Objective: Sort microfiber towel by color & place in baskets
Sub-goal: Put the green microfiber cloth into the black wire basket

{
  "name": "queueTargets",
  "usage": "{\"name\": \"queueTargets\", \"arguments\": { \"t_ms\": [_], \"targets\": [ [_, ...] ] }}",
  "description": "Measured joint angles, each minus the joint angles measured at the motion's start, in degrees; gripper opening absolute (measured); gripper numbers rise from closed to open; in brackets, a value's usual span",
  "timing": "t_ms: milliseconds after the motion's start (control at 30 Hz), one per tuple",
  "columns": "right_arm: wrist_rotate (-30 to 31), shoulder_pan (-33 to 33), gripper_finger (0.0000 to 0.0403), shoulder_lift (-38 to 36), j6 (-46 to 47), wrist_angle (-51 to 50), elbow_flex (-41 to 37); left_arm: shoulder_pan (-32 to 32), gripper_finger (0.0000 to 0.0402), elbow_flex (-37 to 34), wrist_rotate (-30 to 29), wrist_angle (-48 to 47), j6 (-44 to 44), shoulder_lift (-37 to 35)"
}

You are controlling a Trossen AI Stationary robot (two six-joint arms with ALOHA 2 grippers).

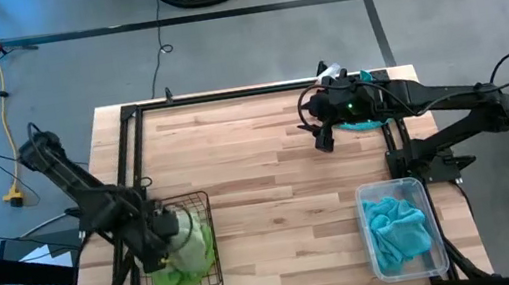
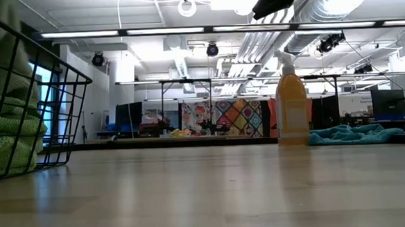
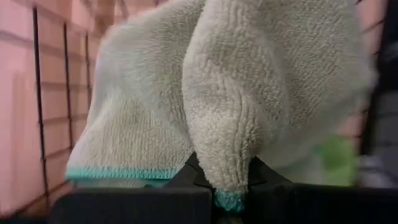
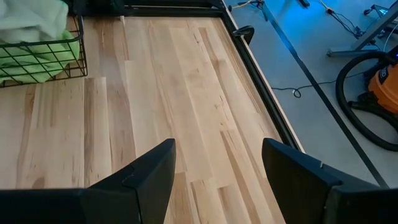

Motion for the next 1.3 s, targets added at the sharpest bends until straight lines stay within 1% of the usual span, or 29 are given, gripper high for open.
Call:
{"name": "queueTargets", "arguments": {
  "t_ms": [100, 200, 267, 333, 467, 600, 767, 867, 933, 1100, 1300],
  "targets": [
    [0.0, 0.0, 0.0236, 0.0, 0.2, 0.0, 0.0, -1.8, 0.0000, 0.0, -2.8, -1.1, -0.9, 3.6],
    [0.0, 0.0, 0.0236, 0.2, 0.2, 0.0, 0.0, -2.1, 0.0000, 0.0, -6.9, 1.5, -0.9, 7.0],
    [0.0, 0.0, 0.0236, 0.4, 0.2, 0.0, 0.0, -2.1, 0.0000, -0.3, -8.4, 3.3, -0.9, 9.3],
    [0.0, 0.0, 0.0236, 0.5, 0.2, 0.0, 0.0, -1.8, 0.0000, -1.4, -7.6, 5.4, -2.2, 11.5],
    [0.0, 0.0, 0.0236, 0.9, 0.4, 0.0, 0.0, -1.1, 0.0000, -5.4, -2.3, 12.5, -8.6, 15.3],
    [0.0, 0.0, 0.0236, 1.0, 0.6, 0.1, -0.1, -1.1, 0.0000, -9.4, -2.0, 20.8, -13.4, 17.9],
    [0.0, 0.0, 0.0236, 1.0, 0.6, 0.1, 0.0, -1.2, 0.0007, -9.6, -3.4, 20.6, -14.7, 19.5],
    [0.0, 0.0, 0.0236, 1.0, 0.6, 0.1, 0.0, -1.2, 0.0024, -9.7, -4.2, 20.7, -13.7, 19.5],
    [0.0, 0.0, 0.0236, 1.0, 0.7, 0.1, 0.0, -1.2, 0.0042, -9.7, -4.2, 20.7, -13.5, 19.5],
    [0.0, 0.0, 0.0236, 1.0, 0.7, 0.1, 0.0, -1.1, 0.0103, -9.5, -3.3, 20.7, -13.9, 19.0],
    [0.0, 0.0, 0.0236, 1.0, 0.7, 0.1, 0.0, -1.1, 0.0170, -9.2, -3.1, 20.2, -14.0, 15.5]
  ]
}}
